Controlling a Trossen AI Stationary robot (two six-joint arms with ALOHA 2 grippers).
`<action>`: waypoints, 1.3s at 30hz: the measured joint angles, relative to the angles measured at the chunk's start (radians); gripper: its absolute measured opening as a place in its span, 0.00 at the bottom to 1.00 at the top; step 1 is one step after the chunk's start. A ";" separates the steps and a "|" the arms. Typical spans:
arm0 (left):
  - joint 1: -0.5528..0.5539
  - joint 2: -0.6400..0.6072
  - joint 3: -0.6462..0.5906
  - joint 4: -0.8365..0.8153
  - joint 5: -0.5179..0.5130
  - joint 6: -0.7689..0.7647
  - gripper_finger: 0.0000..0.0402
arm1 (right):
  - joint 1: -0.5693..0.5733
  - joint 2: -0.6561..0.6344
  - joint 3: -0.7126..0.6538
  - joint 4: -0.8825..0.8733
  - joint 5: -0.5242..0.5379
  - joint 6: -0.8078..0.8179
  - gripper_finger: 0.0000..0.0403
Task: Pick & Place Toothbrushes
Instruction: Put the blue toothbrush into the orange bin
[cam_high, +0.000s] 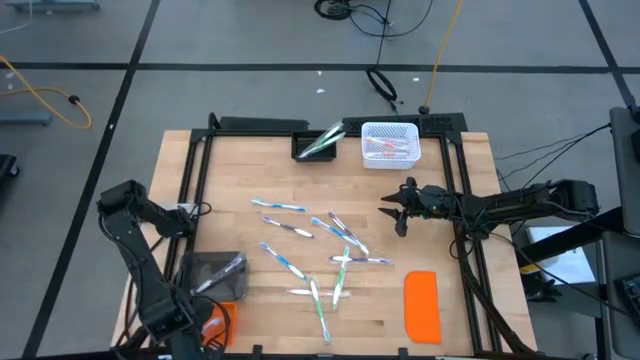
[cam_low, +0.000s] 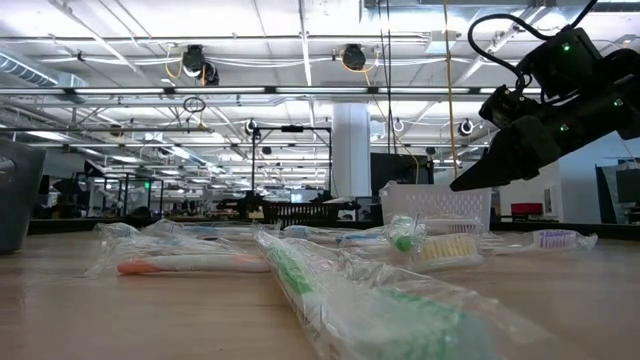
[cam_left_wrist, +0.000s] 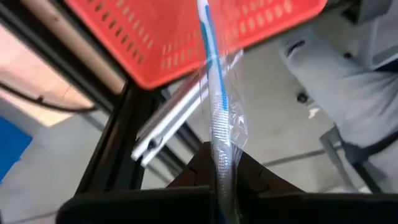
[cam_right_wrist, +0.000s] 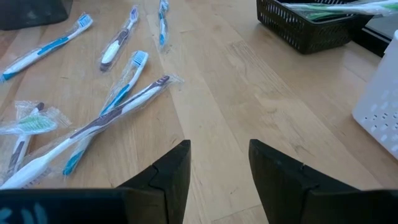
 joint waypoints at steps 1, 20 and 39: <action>0.000 0.000 -0.004 0.000 -0.012 -0.001 0.04 | 0.000 0.000 0.000 0.000 0.000 0.000 0.39; -0.007 0.000 -0.051 -0.098 -0.014 0.022 0.35 | 0.000 0.000 0.000 0.000 0.000 0.000 0.39; 0.112 0.000 -0.051 -0.139 -0.142 0.325 0.36 | 0.073 0.009 0.000 0.128 -0.155 0.053 0.36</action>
